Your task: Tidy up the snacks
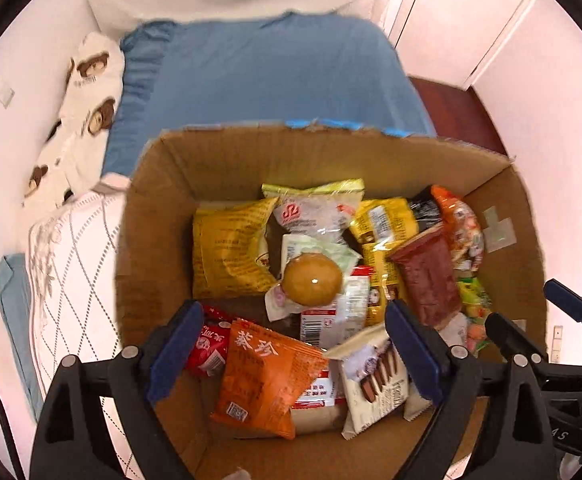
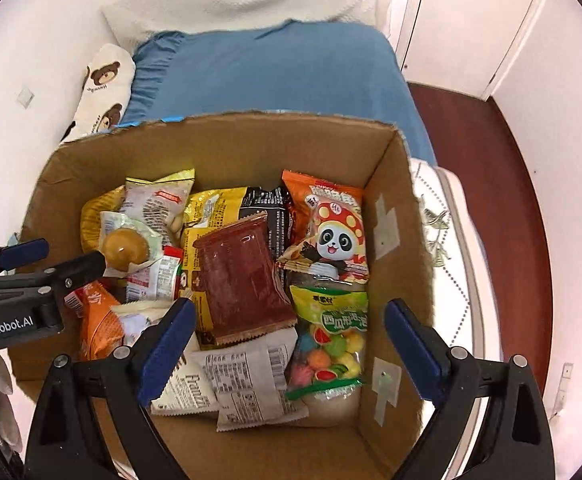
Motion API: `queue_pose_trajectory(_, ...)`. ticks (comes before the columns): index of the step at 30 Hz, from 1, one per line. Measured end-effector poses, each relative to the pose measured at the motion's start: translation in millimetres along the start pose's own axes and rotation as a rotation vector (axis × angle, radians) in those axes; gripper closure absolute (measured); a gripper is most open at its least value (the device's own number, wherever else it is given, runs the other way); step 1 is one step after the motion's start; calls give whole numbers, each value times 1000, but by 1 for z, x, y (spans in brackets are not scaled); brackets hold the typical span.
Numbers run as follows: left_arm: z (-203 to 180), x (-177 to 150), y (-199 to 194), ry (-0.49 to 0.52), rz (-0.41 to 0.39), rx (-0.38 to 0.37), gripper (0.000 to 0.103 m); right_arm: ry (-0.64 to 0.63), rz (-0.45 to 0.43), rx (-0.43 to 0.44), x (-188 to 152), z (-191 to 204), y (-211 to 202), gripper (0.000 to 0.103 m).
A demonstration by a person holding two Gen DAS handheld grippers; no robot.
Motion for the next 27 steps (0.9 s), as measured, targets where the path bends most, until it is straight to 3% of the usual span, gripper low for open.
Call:
queue_pose_trajectory(6,-12,-30,-47,28,-146,78,10,7,-113,-6,-27,-9,-46,3)
queue_pose_trajectory(10,-20,-62,-81,27,-234,69,10,15,-176,1,-51,-16,-78,2)
queue_pose_trajectory(12,-25,-75,-97,29,-268,70,0,13,-218,-1,-66,-20,-99,2)
queue_pose_trajectory(16,-35,-110,-135,26,-349,73,0,16,-287,13,-95,-30,-138,2)
queue_pose_trajectory(27,-58,-206,-214,-4,-485,94,0,14,-495,32,-192,-38,-249,1)
Point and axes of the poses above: each gripper's, at about its wrist camera, not at the fingertips, and y roughly the way its jaws point, z to its left, x to its top, the point moved 1 cm from there along y, roughly the way its jaws point, and after that the axes turned 8 degrees about y, right-handed, at the moved point
